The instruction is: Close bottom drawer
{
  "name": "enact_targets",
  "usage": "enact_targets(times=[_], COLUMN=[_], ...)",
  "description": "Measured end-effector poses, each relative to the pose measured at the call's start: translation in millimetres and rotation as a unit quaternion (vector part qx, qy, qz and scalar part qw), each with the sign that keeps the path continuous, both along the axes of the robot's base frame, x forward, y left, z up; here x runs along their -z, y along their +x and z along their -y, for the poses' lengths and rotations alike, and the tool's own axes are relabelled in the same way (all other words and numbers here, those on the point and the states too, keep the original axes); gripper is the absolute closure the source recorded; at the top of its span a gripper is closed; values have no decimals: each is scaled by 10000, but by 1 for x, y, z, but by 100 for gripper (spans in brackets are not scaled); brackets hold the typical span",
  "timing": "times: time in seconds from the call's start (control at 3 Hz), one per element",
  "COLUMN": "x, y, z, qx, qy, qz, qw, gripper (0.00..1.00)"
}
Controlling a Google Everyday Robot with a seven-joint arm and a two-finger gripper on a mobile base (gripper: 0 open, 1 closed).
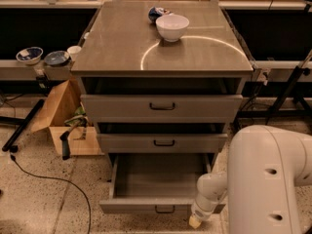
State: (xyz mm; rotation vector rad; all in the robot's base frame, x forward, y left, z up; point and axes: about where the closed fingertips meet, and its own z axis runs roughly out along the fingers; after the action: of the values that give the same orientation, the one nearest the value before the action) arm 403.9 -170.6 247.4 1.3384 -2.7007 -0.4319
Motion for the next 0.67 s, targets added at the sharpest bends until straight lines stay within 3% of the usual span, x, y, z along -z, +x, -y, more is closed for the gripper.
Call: enact_targets(times=[0.67], x=[28], y=[1], z=[1], qx=[80], qy=[-121], qz=[-161], qw=[9998], gripper=[100])
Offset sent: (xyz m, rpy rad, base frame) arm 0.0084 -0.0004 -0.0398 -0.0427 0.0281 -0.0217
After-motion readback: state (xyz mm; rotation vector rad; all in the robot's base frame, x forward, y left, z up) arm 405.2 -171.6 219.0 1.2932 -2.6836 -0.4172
